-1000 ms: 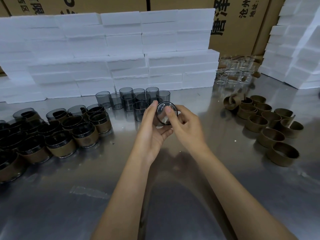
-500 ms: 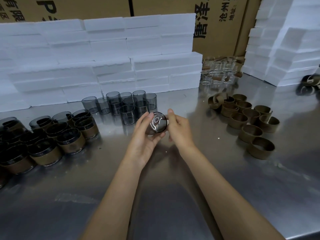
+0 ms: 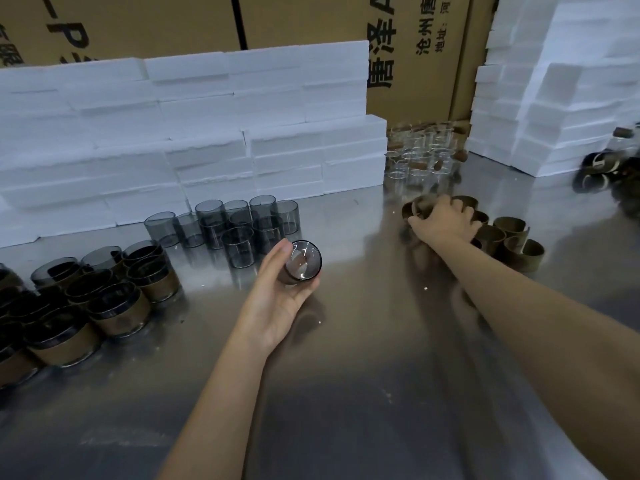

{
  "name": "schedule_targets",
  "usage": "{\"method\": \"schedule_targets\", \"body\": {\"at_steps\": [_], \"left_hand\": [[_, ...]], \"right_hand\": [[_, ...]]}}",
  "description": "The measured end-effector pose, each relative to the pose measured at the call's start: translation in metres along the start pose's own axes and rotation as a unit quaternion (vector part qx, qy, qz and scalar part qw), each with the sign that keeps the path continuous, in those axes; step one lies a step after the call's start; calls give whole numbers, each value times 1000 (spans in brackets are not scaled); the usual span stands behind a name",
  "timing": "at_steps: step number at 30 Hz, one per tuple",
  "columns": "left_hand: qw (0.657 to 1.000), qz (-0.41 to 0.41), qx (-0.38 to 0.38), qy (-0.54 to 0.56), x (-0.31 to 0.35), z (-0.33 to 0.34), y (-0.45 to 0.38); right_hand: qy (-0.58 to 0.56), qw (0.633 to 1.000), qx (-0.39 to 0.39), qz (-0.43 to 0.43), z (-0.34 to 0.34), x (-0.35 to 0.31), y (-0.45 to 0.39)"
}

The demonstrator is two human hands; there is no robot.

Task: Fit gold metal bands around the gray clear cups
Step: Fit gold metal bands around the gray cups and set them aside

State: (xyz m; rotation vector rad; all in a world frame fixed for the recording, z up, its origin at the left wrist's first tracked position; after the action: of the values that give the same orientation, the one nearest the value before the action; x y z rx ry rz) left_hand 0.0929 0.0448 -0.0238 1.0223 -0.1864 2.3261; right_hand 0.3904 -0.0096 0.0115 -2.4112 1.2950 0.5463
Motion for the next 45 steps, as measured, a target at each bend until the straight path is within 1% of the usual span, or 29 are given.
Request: {"method": "schedule_targets", "body": {"at_steps": [3,6,9,11,14,16,18,20,23,26,28,31,35,37,39,42,45], "left_hand": [[1000,-1,-13,-3,-2,0,-2],[1000,-2,-18,-13,-2,0,-3],[1000,-1,-8,-10,-1,1,-2],[1000,3,-1,-4,-1,1,0],[999,24,20,-2,2,-2,2],[998,39,42,8,8,-7,5],[997,47,44,36,16,-13,7],[997,52,32,50,24,-18,10],[998,59,8,17,33,-19,15],[997,64,-38,-17,36,-14,21],[996,69,-51,-19,38,-13,23],[996,79,-41,-10,39,-14,22],[995,94,-25,-26,39,-13,17],[994,102,-17,-32,40,-11,16],[995,98,-1,-34,38,-10,18],[996,80,3,-34,35,-10,20],[997,68,-12,-38,35,-6,23]], "right_hand": [[30,999,-10,-11,6,3,-10],[24,999,-8,-22,8,2,-12],[16,998,24,-52,7,-6,-5],[-44,994,24,-100,6,-18,6],[-155,978,-15,-141,6,-42,32],[-181,967,-20,-178,5,-63,56],[-196,953,-43,-229,7,-85,86],[-202,936,-61,-282,9,-103,120],[-237,913,-62,-327,11,-121,164],[-227,908,-61,-347,15,-128,189],[-215,910,-44,-351,17,-128,195],[-212,911,-28,-352,21,-127,200],[-261,905,-7,-335,22,-125,199],[-282,901,-12,-330,24,-125,198],[-331,892,-48,-304,28,-124,196],[-421,869,-107,-236,35,-123,193],[-469,841,-210,-167,44,-126,192]]}}
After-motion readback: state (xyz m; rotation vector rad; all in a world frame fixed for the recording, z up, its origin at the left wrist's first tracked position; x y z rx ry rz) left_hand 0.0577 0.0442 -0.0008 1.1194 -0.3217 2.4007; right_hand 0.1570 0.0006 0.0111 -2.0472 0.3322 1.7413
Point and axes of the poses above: each hand's wrist, its own y-axis away from the middle knuckle, its own z-axis out of the palm, x = y × z, the point moved 3 cm from there along -y, towards the middle knuckle, and after that the axes turned 1 degree about -x, right-handed, at the moved point
